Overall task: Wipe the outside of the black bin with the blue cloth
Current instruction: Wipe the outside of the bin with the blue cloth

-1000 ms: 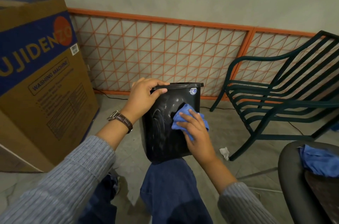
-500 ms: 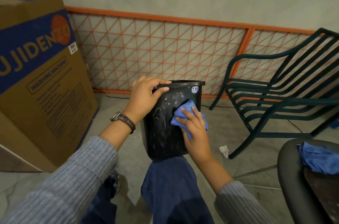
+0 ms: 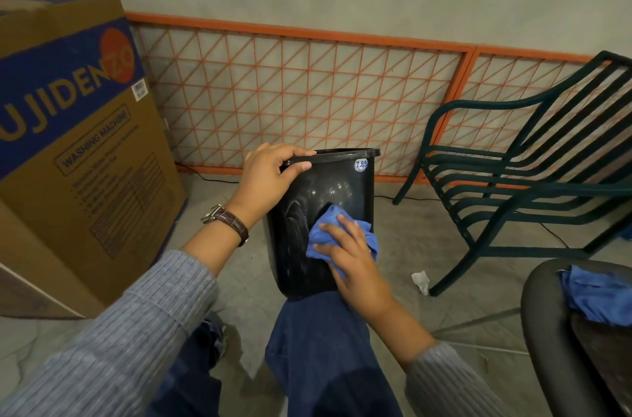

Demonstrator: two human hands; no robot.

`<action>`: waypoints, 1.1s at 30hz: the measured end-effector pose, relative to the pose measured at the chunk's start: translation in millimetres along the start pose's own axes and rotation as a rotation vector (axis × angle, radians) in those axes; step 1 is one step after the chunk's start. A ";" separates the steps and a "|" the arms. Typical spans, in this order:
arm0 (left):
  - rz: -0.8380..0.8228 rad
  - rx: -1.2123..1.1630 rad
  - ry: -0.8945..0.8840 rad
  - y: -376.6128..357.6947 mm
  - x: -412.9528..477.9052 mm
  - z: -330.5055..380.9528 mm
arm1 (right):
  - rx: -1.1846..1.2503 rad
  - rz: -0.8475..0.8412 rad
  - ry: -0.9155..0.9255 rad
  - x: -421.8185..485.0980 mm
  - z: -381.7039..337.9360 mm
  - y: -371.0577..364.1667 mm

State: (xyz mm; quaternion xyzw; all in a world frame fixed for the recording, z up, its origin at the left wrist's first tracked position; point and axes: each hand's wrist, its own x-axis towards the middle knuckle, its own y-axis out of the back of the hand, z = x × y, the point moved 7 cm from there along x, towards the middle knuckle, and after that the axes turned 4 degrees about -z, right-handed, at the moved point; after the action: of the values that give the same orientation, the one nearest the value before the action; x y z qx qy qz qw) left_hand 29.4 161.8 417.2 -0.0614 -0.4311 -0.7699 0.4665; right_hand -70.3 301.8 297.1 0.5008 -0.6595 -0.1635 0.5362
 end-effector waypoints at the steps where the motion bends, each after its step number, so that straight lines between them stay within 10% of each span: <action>1: 0.002 -0.002 0.005 1.2 -0.6 -1.0 | -0.023 -0.049 0.039 -5.2 2.1 0.2; 9: -0.003 -0.009 0.006 -2.5 -0.3 2.9 | 0.001 0.135 -0.102 5.9 11.6 9.7; 15: -0.001 -0.007 0.013 0.4 -0.3 -5.1 | -0.103 -0.107 0.103 -16.1 17.0 7.5; 21: -0.002 0.017 0.025 -1.9 1.1 -3.9 | -0.018 0.119 -0.117 1.4 19.5 15.1; 33: -0.020 0.008 0.040 3.0 -1.6 -2.0 | -0.310 -0.268 0.194 -40.4 37.2 24.2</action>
State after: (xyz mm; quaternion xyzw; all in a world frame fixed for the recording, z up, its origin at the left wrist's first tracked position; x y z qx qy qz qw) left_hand 33.3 160.9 416.9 -0.0397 -0.4255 -0.7739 0.4675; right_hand -117.6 334.3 279.5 0.5092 -0.4993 -0.2837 0.6410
